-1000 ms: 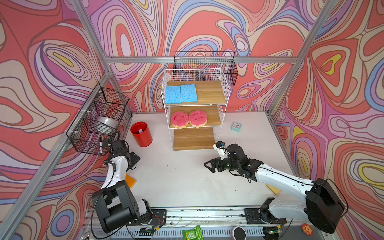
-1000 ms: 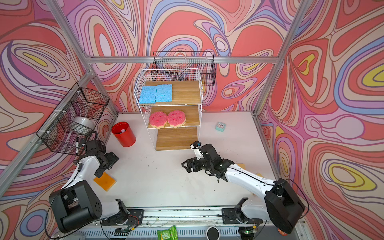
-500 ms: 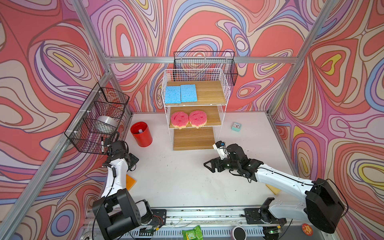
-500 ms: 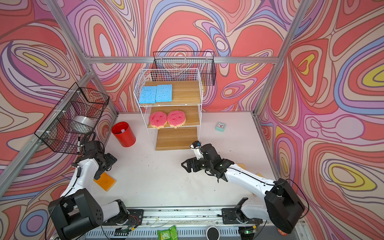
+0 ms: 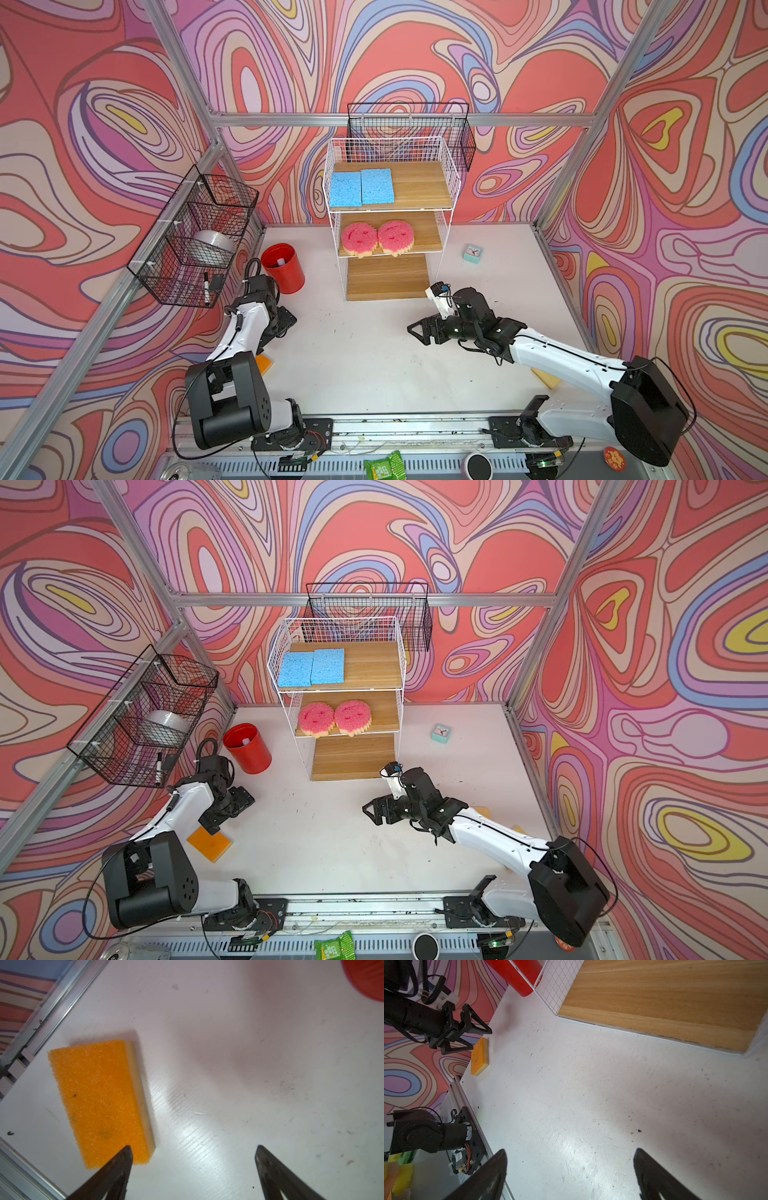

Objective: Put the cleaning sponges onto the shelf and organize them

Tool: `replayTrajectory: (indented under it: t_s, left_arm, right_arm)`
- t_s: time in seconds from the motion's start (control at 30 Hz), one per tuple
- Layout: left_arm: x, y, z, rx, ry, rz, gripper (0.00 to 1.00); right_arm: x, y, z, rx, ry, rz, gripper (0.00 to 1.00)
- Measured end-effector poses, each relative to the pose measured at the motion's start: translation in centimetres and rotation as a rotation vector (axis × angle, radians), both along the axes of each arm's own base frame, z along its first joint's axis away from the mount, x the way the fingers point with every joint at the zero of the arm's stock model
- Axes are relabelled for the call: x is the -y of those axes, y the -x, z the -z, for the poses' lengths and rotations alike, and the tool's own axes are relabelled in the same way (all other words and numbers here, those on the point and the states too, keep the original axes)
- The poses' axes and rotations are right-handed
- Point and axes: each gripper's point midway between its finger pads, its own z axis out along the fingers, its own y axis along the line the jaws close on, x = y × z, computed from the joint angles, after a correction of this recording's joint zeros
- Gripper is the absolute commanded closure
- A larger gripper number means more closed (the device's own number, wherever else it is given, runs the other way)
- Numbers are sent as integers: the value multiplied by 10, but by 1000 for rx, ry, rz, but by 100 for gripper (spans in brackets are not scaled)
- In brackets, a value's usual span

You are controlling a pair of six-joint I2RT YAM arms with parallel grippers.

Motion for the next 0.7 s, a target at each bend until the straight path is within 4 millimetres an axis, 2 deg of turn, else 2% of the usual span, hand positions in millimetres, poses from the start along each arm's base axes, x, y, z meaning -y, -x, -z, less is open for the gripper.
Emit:
replayTrajectory:
  t_s: [0.17, 0.43, 0.57, 0.7]
  left_arm:
    - [2, 10, 16, -87, -15, -27, 5]
    - [1, 22, 24, -118, -29, -47, 7]
    - [-6, 26, 26, -126, -34, -64, 10]
    - [-15, 42, 35, -156, -26, -106, 12]
  right_arm:
    - [0, -1, 7, -12, 16, 3, 2]
    - [1, -3, 13, -18, 33, 10, 2]
    - [2, -3, 21, -32, 51, 12, 1]
    - [2, -3, 27, -44, 62, 13, 2]
